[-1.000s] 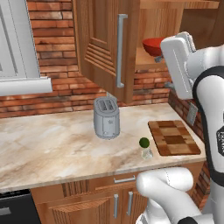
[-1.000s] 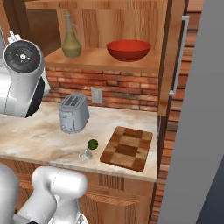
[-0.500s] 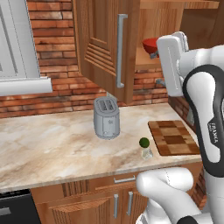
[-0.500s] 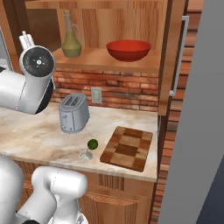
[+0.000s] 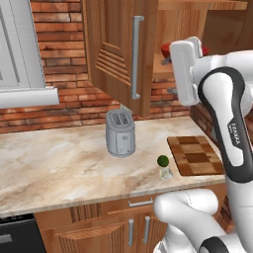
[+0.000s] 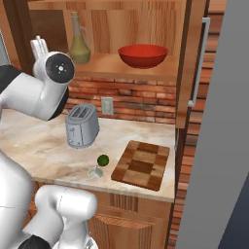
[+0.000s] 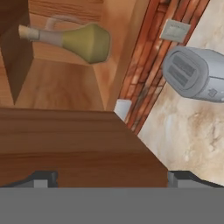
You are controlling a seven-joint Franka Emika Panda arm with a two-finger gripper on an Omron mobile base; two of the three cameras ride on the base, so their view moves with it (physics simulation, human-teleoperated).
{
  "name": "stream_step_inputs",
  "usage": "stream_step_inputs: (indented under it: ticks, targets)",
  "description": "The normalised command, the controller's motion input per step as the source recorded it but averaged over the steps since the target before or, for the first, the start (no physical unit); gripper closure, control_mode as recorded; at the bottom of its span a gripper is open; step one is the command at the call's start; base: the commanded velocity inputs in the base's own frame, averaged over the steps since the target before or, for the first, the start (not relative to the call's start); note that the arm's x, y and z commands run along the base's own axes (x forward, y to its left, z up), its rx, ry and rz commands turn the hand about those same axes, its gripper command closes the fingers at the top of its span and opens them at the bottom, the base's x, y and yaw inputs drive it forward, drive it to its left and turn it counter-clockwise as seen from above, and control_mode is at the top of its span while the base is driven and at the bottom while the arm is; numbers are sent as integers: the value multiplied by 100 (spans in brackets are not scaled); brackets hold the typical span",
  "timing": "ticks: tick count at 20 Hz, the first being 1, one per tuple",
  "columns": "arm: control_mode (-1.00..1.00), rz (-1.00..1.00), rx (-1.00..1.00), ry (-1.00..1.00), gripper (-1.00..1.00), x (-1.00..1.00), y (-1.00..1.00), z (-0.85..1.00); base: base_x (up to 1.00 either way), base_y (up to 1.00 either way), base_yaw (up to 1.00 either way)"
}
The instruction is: Open the cabinet. Place the bowl and condiment on the counter. Then place the lime and garlic on the cutting board.
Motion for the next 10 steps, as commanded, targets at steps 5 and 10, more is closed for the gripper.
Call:
stream_step_inputs:
  ticks: [5,10]
  targets:
    - [-100,13,3,5,-100,36,8,-5,0,0,0]
    - [-100,14,3,0,-100,8,18,0,0,0,0]
